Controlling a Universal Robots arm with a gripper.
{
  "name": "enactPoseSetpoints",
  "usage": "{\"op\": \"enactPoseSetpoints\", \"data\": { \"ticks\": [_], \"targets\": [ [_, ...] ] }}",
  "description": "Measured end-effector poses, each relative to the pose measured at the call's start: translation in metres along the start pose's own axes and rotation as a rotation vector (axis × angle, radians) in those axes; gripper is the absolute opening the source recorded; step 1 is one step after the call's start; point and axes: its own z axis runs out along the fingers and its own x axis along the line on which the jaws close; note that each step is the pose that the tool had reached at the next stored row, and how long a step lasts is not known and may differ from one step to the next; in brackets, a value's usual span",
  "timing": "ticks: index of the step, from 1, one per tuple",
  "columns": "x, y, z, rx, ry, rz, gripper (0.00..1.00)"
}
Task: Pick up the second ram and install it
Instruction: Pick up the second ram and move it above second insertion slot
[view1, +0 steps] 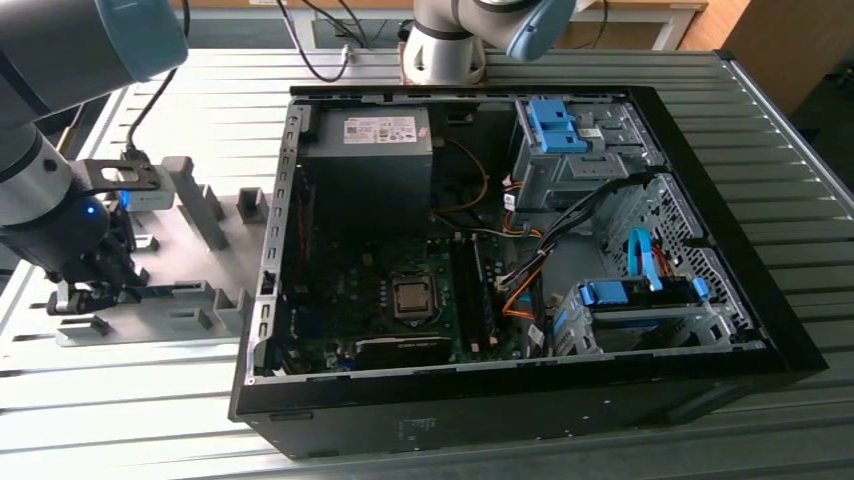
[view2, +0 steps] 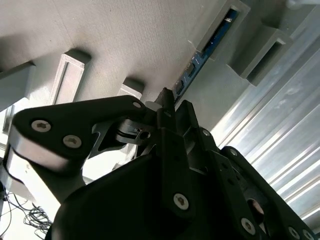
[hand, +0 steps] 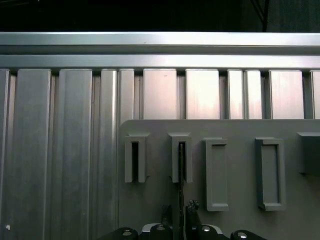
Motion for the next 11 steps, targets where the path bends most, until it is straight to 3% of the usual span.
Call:
{"op": "enactPoseSetpoints", "data": {
  "ticks": [11],
  "targets": [
    [-0.0041,0.0000,0.0008,-0.0001,0.0002,0.000,0.24]
  ]
}}
